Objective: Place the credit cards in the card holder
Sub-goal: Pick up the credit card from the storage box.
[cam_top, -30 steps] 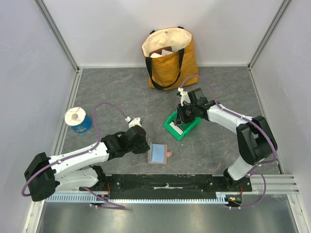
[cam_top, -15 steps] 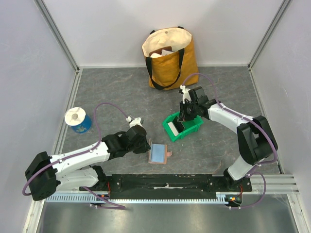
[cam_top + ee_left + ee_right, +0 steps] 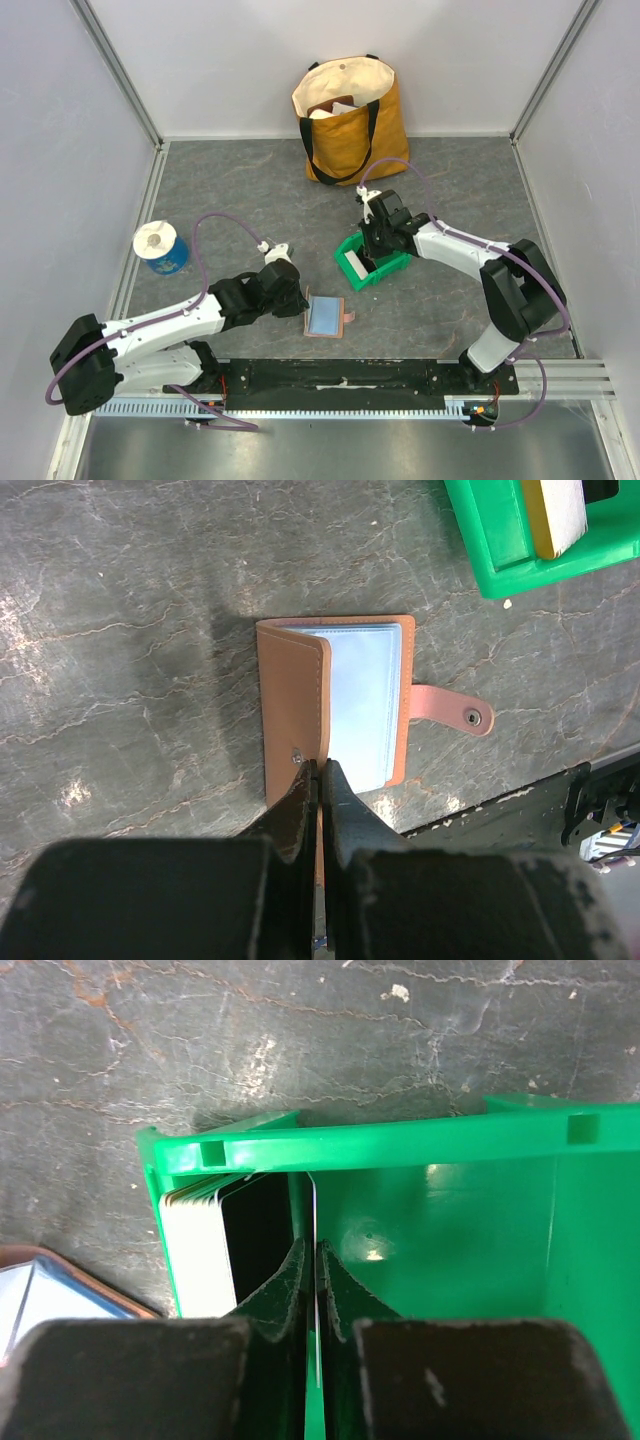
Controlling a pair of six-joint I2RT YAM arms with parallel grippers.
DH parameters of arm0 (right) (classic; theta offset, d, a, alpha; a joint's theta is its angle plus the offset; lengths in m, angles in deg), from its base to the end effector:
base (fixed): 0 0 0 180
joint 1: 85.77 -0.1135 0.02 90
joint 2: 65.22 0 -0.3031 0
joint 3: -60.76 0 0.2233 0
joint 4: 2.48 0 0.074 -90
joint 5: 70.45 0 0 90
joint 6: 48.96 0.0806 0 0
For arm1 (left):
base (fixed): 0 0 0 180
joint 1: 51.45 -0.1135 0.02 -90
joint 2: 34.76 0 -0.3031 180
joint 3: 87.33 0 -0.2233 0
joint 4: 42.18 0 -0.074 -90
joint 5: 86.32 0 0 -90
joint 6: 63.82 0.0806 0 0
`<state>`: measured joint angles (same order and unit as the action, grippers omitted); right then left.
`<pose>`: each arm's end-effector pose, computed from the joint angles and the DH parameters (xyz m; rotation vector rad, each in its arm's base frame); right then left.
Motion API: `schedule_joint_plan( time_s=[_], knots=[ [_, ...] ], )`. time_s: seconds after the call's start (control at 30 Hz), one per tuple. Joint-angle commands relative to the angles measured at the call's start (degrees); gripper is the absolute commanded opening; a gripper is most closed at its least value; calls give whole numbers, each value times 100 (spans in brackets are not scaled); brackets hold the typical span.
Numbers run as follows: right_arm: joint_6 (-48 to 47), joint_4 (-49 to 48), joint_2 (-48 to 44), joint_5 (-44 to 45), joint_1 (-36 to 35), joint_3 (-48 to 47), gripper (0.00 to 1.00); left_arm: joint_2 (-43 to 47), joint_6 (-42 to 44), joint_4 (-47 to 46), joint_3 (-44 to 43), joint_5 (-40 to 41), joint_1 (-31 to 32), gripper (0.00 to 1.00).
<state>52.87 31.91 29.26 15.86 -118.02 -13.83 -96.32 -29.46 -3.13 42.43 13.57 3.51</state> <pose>0.2880 0.1879 0.2143 -0.4800 2.5150 0.3860 0.1218 -0.1496 0.2180 -0.0943 2.5397 -0.6274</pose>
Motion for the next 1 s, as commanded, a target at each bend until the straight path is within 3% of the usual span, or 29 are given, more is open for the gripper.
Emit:
schedule_joint_plan(
  time_s=[0.0,0.17,0.27,0.5,0.83,0.9,0.97],
  knots=[
    [21,-105,53,517,-71,117,10,74,-44,-44,82,4,-38,2],
    [29,-114,45,439,-106,161,15,74,-35,-44,90,-5,-47,2],
    [56,-105,10,386,-106,152,11,74,-53,-44,108,4,-55,2],
    [21,-62,-44,-36,-106,108,17,135,-70,-44,178,-5,-73,2],
    [-41,-18,18,-361,-115,179,18,250,-105,-44,231,22,-91,2],
    [-15,-44,-17,-291,-115,214,15,267,-105,-44,248,-5,-91,2],
    [-6,-35,-61,-169,-115,196,5,285,-105,-44,275,-5,-91,2]
  ],
)
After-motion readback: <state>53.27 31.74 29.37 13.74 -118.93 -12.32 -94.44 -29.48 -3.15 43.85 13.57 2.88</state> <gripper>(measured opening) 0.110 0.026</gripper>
